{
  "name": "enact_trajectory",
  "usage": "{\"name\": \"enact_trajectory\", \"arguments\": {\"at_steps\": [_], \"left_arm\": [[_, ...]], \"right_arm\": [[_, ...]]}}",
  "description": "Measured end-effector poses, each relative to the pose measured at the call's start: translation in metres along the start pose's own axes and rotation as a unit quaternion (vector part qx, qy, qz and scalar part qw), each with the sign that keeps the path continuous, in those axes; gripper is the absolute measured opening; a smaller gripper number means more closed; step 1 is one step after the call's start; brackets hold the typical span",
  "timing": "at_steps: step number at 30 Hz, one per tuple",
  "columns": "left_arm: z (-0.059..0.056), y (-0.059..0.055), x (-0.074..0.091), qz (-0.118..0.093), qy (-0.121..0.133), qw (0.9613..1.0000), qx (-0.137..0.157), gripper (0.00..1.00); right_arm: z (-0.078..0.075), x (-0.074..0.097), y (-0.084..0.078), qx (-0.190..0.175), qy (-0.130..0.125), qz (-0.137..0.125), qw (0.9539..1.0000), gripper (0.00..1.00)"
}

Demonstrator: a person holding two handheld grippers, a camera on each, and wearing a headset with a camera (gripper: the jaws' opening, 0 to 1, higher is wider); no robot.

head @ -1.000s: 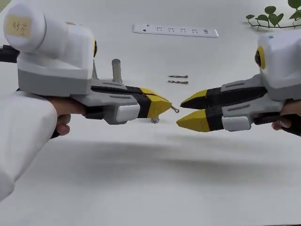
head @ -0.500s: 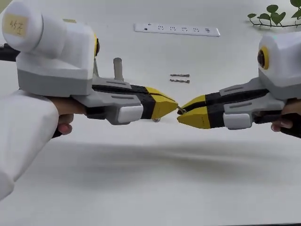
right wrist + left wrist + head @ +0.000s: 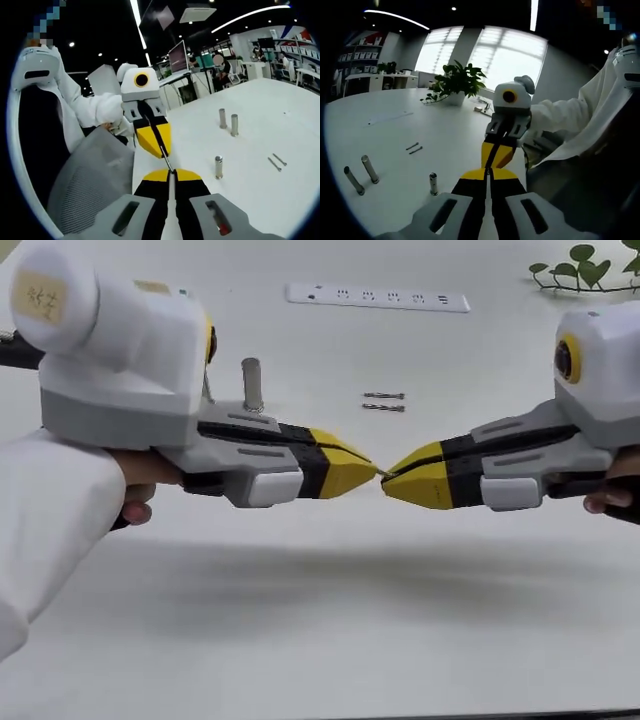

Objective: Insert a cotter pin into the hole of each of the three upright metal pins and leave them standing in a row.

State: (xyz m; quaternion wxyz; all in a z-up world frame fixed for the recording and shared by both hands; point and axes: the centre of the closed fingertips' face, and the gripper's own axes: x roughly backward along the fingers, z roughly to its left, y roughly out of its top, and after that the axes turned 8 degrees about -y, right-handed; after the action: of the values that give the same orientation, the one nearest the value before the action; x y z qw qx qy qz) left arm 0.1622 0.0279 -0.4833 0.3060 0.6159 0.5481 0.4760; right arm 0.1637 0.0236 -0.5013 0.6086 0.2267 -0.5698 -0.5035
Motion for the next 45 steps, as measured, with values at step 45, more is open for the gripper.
{"name": "enact_trajectory", "arguments": {"at_steps": [45], "left_arm": [[0.051, -0.017, 0.009, 0.043, 0.056, 0.9959, -0.056, 0.21]], "right_arm": [[-0.029, 0.004, -0.009, 0.008, -0.045, 0.0, 0.999, 0.0]]}}
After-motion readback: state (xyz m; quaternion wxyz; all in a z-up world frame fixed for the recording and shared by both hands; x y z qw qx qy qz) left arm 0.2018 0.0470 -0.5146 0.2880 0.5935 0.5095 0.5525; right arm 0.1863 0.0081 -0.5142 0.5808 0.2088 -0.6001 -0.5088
